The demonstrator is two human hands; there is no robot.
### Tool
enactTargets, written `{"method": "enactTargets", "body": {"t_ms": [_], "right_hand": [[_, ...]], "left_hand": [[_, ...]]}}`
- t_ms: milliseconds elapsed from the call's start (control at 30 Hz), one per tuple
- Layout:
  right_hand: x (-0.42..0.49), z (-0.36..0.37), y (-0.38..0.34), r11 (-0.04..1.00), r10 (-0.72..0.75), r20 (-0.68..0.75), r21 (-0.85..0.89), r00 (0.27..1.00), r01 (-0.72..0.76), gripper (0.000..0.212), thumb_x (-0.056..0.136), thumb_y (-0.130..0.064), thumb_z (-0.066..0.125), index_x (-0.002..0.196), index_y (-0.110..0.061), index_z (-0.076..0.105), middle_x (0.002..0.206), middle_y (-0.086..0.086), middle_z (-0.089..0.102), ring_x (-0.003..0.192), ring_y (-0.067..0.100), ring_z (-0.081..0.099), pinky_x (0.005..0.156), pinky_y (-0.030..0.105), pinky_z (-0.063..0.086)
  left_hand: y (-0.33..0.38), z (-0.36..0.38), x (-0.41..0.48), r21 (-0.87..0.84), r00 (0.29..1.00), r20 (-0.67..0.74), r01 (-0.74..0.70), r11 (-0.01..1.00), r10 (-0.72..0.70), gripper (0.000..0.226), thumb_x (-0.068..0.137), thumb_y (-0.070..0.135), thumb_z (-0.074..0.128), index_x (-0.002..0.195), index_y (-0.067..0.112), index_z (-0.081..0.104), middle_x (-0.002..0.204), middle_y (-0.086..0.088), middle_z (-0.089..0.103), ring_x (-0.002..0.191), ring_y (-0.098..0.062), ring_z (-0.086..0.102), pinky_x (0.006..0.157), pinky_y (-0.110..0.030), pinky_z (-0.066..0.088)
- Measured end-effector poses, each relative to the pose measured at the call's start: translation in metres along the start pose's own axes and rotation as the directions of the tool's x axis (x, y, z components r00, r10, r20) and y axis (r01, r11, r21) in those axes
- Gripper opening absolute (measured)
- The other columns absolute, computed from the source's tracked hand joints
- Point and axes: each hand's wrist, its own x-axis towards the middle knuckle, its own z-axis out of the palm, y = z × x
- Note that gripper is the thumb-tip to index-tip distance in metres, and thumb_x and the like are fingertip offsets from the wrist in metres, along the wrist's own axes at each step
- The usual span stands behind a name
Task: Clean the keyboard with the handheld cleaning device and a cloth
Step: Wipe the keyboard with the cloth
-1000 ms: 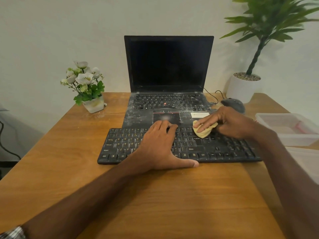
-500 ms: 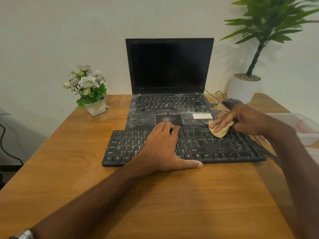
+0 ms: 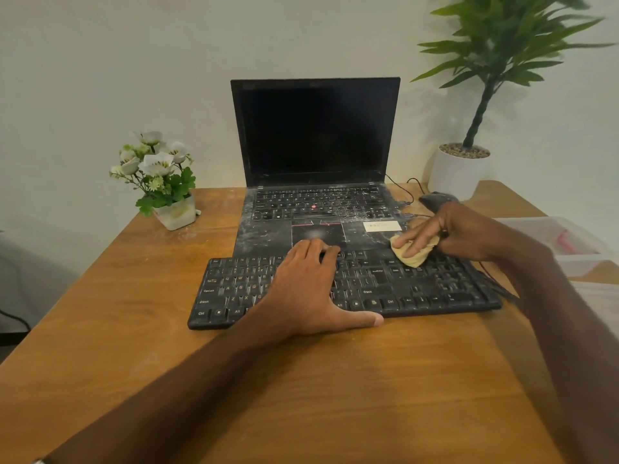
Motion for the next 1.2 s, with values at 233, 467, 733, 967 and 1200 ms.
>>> {"method": "enactTargets", "body": {"t_ms": [233,467,733,967,1200], "right_hand": [[-0.009,-0.011,0.006,0.993,0.066,-0.077,-0.09,0.995,-0.073,0.05,0.073,0.016,0.072,0.082,-0.032,0.082,0.099,-0.018,0.077,0.13,0.012,0.05,0.098,0.036,0.044],[-0.005,-0.007,-0.016,0.952,0.181,-0.366,0.298,0.913,-0.069,0.029,0.086,-0.005,0.072,0.108,-0.023,0.068,0.101,-0.001,0.071,0.089,0.017,0.066,0.075,0.03,0.054],[-0.005,-0.013,-0.004,0.97,0.239,-0.301,0.124,0.923,-0.211,0.011,0.089,-0.033,0.074,0.092,-0.023,0.077,0.13,0.005,0.062,0.094,0.019,0.057,0.069,0.029,0.043],[0.007,0.0,-0.003,0.955,0.197,-0.222,-0.178,0.955,-0.239,0.051,0.068,-0.04,0.09,0.115,-0.037,0.072,0.14,0.009,0.057,0.126,0.032,0.049,0.097,0.046,0.045],[0.002,-0.004,0.008,0.963,0.178,-0.307,-0.142,0.935,-0.23,0.049,0.068,-0.024,0.092,0.113,-0.027,0.076,0.14,0.009,0.058,0.124,0.032,0.053,0.095,0.041,0.043]], "left_hand": [[-0.001,0.0,0.0,0.001,1.0,0.001,-0.009,1.0,0.008,0.132,0.061,0.109,0.037,0.158,0.02,0.032,0.146,0.003,0.038,0.134,-0.018,0.036,0.119,-0.038,0.031],[-0.001,-0.001,-0.002,0.002,1.0,0.008,-0.008,1.0,0.008,0.132,0.061,0.109,0.036,0.159,0.02,0.03,0.148,0.003,0.036,0.136,-0.018,0.034,0.119,-0.038,0.03],[-0.001,-0.001,-0.001,-0.006,1.0,0.013,-0.008,1.0,0.008,0.133,0.062,0.109,0.036,0.161,0.021,0.027,0.149,0.003,0.034,0.137,-0.017,0.032,0.12,-0.038,0.029],[-0.002,0.001,0.0,-0.001,1.0,0.013,-0.002,1.0,0.002,0.135,0.06,0.11,0.034,0.16,0.021,0.027,0.149,0.003,0.034,0.138,-0.018,0.032,0.12,-0.038,0.029],[-0.002,0.001,0.0,0.015,1.0,0.003,-0.013,1.0,0.013,0.135,0.061,0.11,0.033,0.16,0.02,0.029,0.149,0.003,0.036,0.136,-0.017,0.034,0.12,-0.037,0.028]]}}
